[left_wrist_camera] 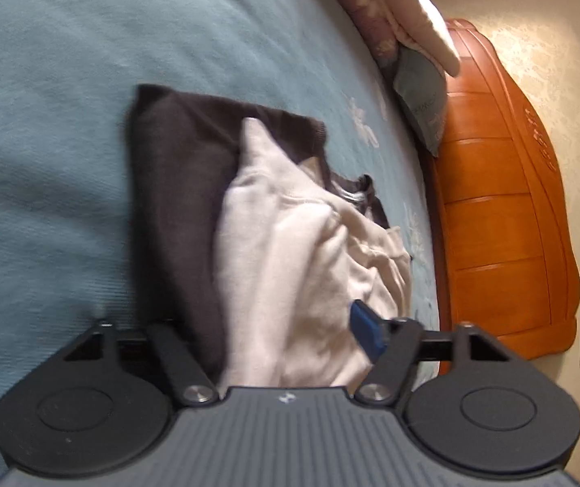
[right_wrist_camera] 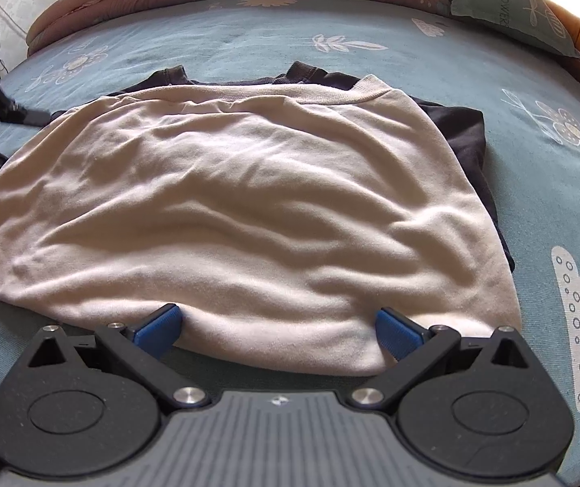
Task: Fold clothes
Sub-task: 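Close the left gripper on the edge of the stacked garments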
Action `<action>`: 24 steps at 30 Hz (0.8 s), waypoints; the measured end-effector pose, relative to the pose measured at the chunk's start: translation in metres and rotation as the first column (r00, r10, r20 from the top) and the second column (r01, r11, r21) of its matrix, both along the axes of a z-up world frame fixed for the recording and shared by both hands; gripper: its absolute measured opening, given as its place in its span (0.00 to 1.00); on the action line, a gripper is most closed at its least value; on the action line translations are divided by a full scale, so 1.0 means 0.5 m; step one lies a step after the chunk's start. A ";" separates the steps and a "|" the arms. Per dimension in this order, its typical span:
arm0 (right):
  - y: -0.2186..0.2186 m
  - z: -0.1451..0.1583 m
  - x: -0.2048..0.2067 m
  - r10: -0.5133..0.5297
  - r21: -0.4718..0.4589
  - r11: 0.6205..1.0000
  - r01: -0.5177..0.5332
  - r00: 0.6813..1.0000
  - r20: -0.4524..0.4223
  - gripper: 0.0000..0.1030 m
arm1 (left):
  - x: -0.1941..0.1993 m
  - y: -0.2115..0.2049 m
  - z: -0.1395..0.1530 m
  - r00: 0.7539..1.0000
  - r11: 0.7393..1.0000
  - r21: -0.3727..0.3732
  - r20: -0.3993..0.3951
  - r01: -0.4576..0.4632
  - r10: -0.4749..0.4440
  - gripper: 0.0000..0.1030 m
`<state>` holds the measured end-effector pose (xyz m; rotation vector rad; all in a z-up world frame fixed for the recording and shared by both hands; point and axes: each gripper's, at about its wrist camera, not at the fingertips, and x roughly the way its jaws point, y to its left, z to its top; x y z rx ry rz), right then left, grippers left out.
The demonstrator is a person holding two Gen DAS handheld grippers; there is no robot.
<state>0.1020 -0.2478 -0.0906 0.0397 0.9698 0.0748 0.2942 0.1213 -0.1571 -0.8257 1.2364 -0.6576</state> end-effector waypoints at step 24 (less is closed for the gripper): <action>-0.005 0.048 0.004 -0.011 0.097 0.995 0.004 0.998 0.067 1.00 | -0.019 -0.059 0.057 0.971 0.938 0.335 0.178 0.090 -0.157 0.15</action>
